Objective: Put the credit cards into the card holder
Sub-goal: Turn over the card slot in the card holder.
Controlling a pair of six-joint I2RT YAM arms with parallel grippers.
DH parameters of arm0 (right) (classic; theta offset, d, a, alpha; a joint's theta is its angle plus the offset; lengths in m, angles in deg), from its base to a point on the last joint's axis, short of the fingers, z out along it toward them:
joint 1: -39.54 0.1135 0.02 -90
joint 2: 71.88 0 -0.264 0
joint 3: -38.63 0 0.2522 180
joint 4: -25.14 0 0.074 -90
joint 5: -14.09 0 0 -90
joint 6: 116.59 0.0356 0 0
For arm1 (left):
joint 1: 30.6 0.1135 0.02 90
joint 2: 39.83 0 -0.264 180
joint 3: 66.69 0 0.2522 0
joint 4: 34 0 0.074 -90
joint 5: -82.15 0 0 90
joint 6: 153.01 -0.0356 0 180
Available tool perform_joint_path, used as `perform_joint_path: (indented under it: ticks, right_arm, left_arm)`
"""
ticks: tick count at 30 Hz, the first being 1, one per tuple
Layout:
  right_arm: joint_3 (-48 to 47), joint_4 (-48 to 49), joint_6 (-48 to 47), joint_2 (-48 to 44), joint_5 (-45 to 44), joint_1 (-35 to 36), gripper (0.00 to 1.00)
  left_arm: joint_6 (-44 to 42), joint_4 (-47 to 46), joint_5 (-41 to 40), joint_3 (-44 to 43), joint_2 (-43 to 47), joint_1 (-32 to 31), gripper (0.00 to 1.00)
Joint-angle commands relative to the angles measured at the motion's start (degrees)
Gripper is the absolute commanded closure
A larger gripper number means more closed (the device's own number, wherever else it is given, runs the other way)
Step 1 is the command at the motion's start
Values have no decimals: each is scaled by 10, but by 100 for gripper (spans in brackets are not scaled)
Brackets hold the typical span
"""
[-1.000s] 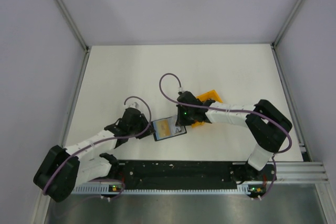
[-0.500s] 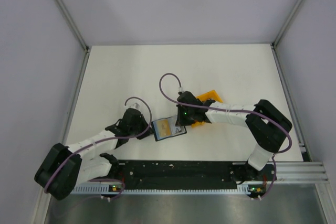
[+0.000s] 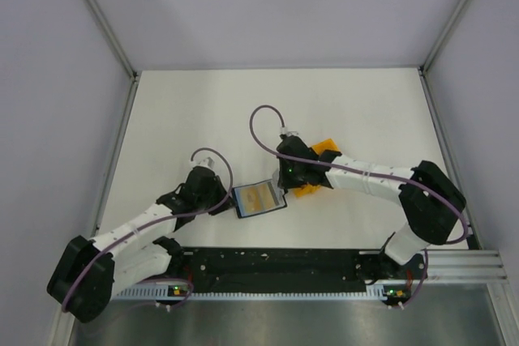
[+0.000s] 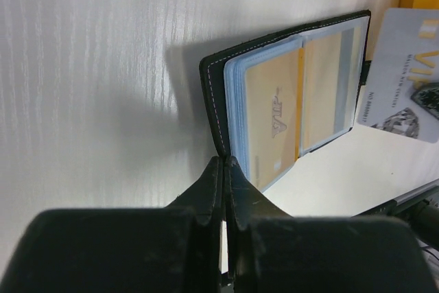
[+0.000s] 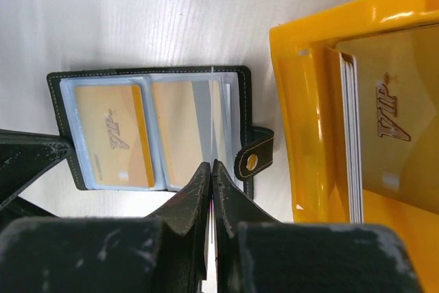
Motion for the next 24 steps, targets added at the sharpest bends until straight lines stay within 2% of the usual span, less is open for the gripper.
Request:
perform_joint_path:
  ticks: [1, 12, 24]
  right_arm:
    - [-41, -26, -5, -39, -51, 19, 100]
    - [-110, 15, 55, 18, -143, 148, 100]
    - [-115, 62, 85, 50, -152, 179, 100]
  left_arm:
    - [-22, 33, -10, -21, 22, -1, 100]
    - [-11, 44, 0, -23, 48, -1, 100]
    - [18, 23, 6, -2, 87, -1, 100]
